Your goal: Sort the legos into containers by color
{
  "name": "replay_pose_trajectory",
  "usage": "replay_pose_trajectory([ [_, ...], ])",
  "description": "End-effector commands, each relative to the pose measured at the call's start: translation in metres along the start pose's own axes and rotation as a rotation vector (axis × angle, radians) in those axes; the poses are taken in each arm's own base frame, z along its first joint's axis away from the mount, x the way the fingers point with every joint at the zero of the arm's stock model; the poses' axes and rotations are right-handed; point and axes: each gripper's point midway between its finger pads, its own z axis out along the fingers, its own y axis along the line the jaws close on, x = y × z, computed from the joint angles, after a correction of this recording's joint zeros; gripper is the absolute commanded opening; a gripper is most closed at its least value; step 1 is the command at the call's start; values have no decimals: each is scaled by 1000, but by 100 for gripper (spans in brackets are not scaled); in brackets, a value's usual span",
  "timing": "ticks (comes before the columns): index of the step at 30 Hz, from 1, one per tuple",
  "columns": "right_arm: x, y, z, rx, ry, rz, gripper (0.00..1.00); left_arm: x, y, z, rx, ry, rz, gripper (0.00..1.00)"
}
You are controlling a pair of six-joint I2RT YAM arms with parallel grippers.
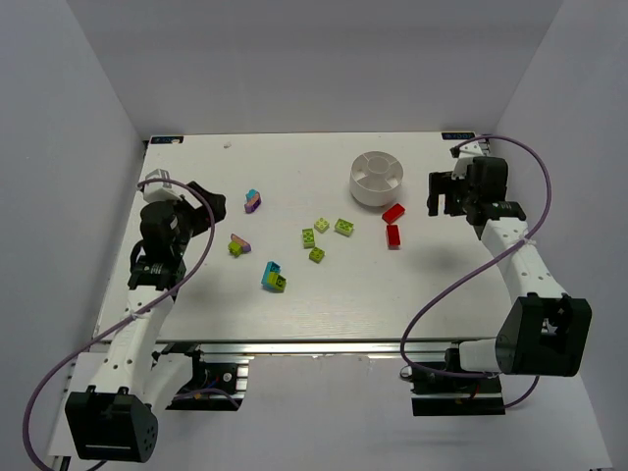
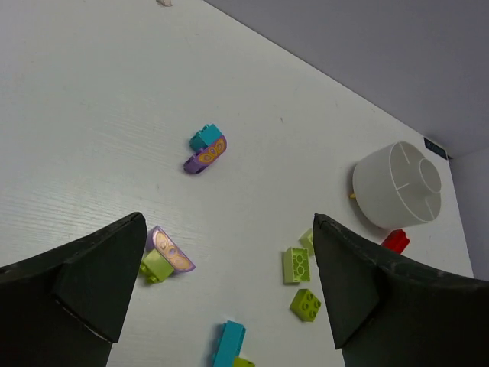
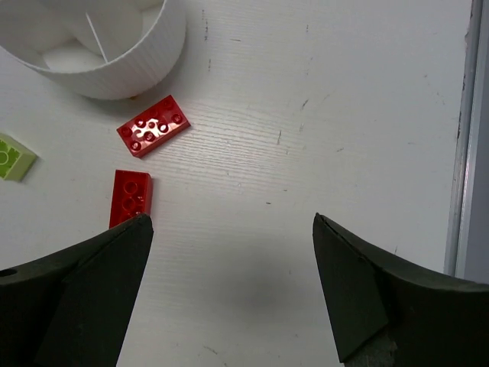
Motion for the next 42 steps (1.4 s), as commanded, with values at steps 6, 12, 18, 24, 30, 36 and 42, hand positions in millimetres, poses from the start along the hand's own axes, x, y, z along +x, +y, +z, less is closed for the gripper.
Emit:
replay_pose_trajectory([
  [6,-1,70,-26,-481,-155,-474,90,-21,-18,-20,46,-45,-68,98],
  [12,9,115,-40,-747,-236,-531,89,-9,-7,-26,12,2,14,97],
  [18,5,99,-3,-579,-56,-240,0,6,-9,-38,52,8,-59,45],
  [24,6,83,19,-415,18,-161,61,22,-9,-49,74,53,-95,70],
  [30,49,85,52,-243,178,-61,71,32,-5,-60,68,76,-94,77],
  [36,67,97,76,-219,268,-9,77,32,-3,-61,60,54,-129,77],
  [42,81,102,87,-163,290,-3,75,35,2,-59,42,62,-117,77],
])
